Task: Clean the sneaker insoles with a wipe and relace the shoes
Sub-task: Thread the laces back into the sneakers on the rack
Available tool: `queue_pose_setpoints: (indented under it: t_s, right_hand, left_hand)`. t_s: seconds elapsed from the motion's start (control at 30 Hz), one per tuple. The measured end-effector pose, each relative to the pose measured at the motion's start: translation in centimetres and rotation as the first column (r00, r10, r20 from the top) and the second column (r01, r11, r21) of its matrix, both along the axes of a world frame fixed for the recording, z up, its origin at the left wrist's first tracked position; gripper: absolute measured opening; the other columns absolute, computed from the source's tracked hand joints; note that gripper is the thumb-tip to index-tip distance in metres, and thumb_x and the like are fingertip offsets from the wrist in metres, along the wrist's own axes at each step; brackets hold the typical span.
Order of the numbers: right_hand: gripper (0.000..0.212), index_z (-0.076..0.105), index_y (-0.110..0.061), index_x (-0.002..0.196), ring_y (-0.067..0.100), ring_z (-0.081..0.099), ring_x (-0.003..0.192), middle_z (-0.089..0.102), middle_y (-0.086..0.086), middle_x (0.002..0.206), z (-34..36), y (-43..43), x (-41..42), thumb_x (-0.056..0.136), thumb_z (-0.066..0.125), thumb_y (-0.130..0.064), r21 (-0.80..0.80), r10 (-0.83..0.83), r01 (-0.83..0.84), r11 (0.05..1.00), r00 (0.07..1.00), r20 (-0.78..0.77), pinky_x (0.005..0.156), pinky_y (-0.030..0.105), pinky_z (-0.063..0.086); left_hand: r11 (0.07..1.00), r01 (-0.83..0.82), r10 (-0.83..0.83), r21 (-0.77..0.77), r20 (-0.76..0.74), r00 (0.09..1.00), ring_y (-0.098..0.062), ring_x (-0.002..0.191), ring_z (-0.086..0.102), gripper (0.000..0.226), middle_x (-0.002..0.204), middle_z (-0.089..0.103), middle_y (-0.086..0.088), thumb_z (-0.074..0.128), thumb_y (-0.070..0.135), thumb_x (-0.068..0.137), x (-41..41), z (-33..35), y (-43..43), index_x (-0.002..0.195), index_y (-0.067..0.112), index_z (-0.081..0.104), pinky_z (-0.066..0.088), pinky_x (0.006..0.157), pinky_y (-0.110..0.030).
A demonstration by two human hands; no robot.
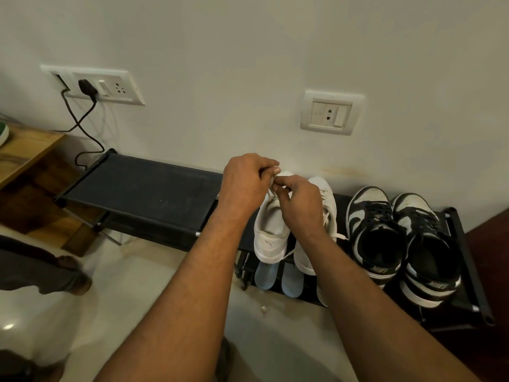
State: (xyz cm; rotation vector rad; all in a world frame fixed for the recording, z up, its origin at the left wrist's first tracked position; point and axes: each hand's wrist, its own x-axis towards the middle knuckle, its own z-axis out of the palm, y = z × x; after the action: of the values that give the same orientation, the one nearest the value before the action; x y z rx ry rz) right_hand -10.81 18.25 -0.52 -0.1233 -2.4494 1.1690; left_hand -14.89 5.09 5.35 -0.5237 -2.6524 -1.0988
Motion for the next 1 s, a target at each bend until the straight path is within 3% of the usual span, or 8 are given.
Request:
queue_pose_setpoints:
  t_s: [0.17,0.3,0.47,0.63,0.7,0.8,0.93,1.0]
  right_hand:
    - [0.016,0.079,-0.023,0.109,0.013,0.064,0.093,0.073,-0.003,0.102,-0.7,0.0,-0.6,0.097,0.069,-0.025,-0.019,0.063,-0.062,0.998,0.997,0.041,0.084,0.036,0.052]
    - [0.017,0.081,-0.025,0.109,0.011,0.058,0.087,0.066,-0.003,0.098,-0.8,0.4,-0.8,0.093,0.076,-0.031,-0.004,0.078,-0.078,0.997,0.995,0.068,0.078,0.032,0.048]
    - [0.013,0.083,-0.022,0.098,0.019,0.064,0.077,0.072,0.0,0.085,-0.4,0.0,-0.6,0.088,0.082,-0.031,-0.062,0.061,-0.058,0.996,0.998,0.035,0.075,0.045,0.055]
    - [0.009,0.08,-0.029,0.093,0.023,0.062,0.062,0.07,0.007,0.068,-0.4,-0.4,-0.8,0.092,0.076,-0.037,-0.106,0.073,-0.068,0.992,0.996,0.049,0.068,0.048,0.055]
    - [0.009,0.079,-0.033,0.095,0.02,0.063,0.062,0.072,0.007,0.07,-0.1,-0.6,-0.8,0.095,0.073,-0.04,-0.125,0.086,-0.081,0.989,0.995,0.041,0.067,0.046,0.056]
    - [0.012,0.073,-0.04,0.09,0.012,0.064,0.059,0.073,0.001,0.068,0.2,-0.4,-0.8,0.097,0.067,-0.047,-0.14,0.127,-0.122,0.983,0.991,0.033,0.064,0.043,0.056]
    - [0.016,0.076,-0.03,0.089,0.025,0.064,0.069,0.071,0.004,0.076,0.2,0.8,-0.9,0.095,0.069,-0.044,-0.103,0.219,-0.209,0.973,0.97,0.109,0.069,0.048,0.054]
    - [0.007,0.075,-0.031,0.088,0.023,0.064,0.075,0.073,0.003,0.081,0.4,1.2,-0.6,0.095,0.075,-0.034,-0.096,0.258,-0.246,0.964,0.956,0.142,0.073,0.042,0.055]
  left_hand:
    - [0.999,-0.02,0.019,0.044,0.028,0.999,-0.01,0.098,0.075,0.017,0.107,0.082,0.003,0.076,0.026,0.099,-0.2,-0.3,-0.4,0.113,0.021,0.084,0.06,0.095,-0.032]
    - [0.996,-0.029,0.024,0.085,0.059,0.998,-0.006,0.098,0.075,0.016,0.108,0.082,0.005,0.077,0.026,0.098,-0.4,-0.5,-0.5,0.112,0.022,0.084,0.061,0.094,-0.031]
    - [0.987,-0.028,0.009,0.159,0.116,0.993,-0.002,0.093,0.075,0.015,0.104,0.082,0.008,0.078,0.025,0.097,-0.4,-0.9,-0.5,0.111,0.022,0.085,0.063,0.09,-0.028]
    - [0.943,-0.071,-0.004,0.326,0.222,0.975,-0.006,0.077,0.077,0.013,0.093,0.081,0.007,0.078,0.02,0.097,-0.1,-0.9,-1.0,0.109,0.018,0.085,0.063,0.072,-0.022]
    - [0.926,-0.086,-0.006,0.368,0.242,0.97,-0.005,0.078,0.076,0.013,0.091,0.081,0.008,0.079,0.019,0.097,-0.1,-0.8,-1.4,0.108,0.018,0.085,0.06,0.071,-0.017]
    - [0.916,-0.077,-0.043,0.395,0.286,0.957,-0.001,0.077,0.073,0.011,0.088,0.081,0.008,0.079,0.02,0.097,-0.4,-0.6,-2.3,0.106,0.019,0.084,0.058,0.076,-0.019]
    - [0.923,-0.012,-0.14,0.386,0.363,0.921,-0.011,0.089,0.078,0.01,0.089,0.082,0.004,0.078,0.024,0.098,-0.6,-0.5,-3.7,0.106,0.02,0.083,0.056,0.075,-0.023]
    - [0.925,0.003,-0.161,0.38,0.384,0.909,-0.019,0.093,0.078,0.011,0.091,0.082,0.003,0.079,0.025,0.098,-0.6,-0.6,-3.9,0.107,0.021,0.083,0.061,0.076,-0.028]
